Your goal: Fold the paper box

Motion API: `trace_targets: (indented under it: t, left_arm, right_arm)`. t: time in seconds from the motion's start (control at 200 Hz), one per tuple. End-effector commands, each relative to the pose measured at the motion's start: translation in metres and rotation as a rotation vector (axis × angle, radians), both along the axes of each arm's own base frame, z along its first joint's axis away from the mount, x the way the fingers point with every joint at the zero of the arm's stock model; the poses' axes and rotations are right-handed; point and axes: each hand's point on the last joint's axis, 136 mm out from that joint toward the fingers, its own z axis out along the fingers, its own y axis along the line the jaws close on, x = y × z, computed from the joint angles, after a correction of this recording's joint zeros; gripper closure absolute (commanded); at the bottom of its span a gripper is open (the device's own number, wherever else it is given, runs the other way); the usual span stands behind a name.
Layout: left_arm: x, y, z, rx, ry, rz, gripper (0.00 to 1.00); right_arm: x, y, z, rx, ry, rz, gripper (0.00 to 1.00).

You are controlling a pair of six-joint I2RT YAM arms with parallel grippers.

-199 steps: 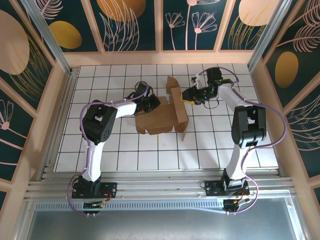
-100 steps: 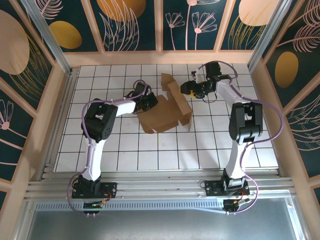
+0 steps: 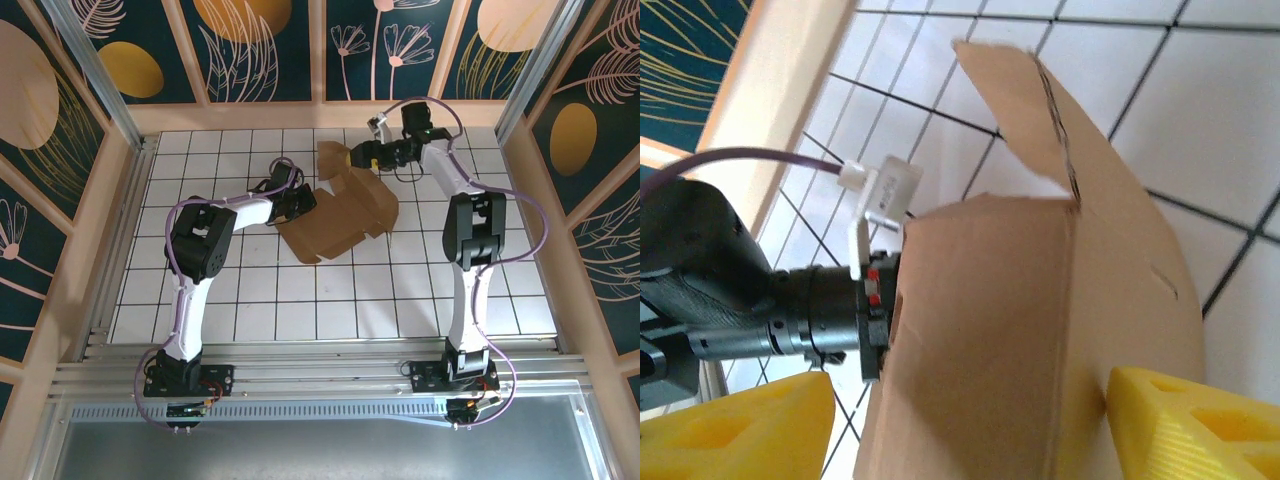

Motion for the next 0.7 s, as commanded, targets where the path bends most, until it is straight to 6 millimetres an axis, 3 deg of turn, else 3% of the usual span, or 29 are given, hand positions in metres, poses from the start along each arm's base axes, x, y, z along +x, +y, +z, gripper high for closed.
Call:
trace_targets:
  t: [0.0,0.215,0.35,0.696]
  left_arm:
    - [-0.015,0.022,-0.041,0.098,0.115,0.016,0.97]
    - [-0.016,0.025,-0.044,0.108,0.119,0.012,0.98]
    - [-0.017,0.026,-0.045,0.117,0.117,0.004,0.98]
    - [-0.018,0.028,-0.044,0.128,0.117,-0.007,0.99]
  right_arm:
    - [0.002,0.011,-0.003,0.031,0.006,0.059,0.32]
    - [0.01,0.017,-0.012,0.03,0.035,0.078,0.44]
    - [0.017,0.019,-0.018,0.031,0.03,0.08,0.36]
    - [0.028,0.041,-0.017,0.124,-0.012,0.119,0.37]
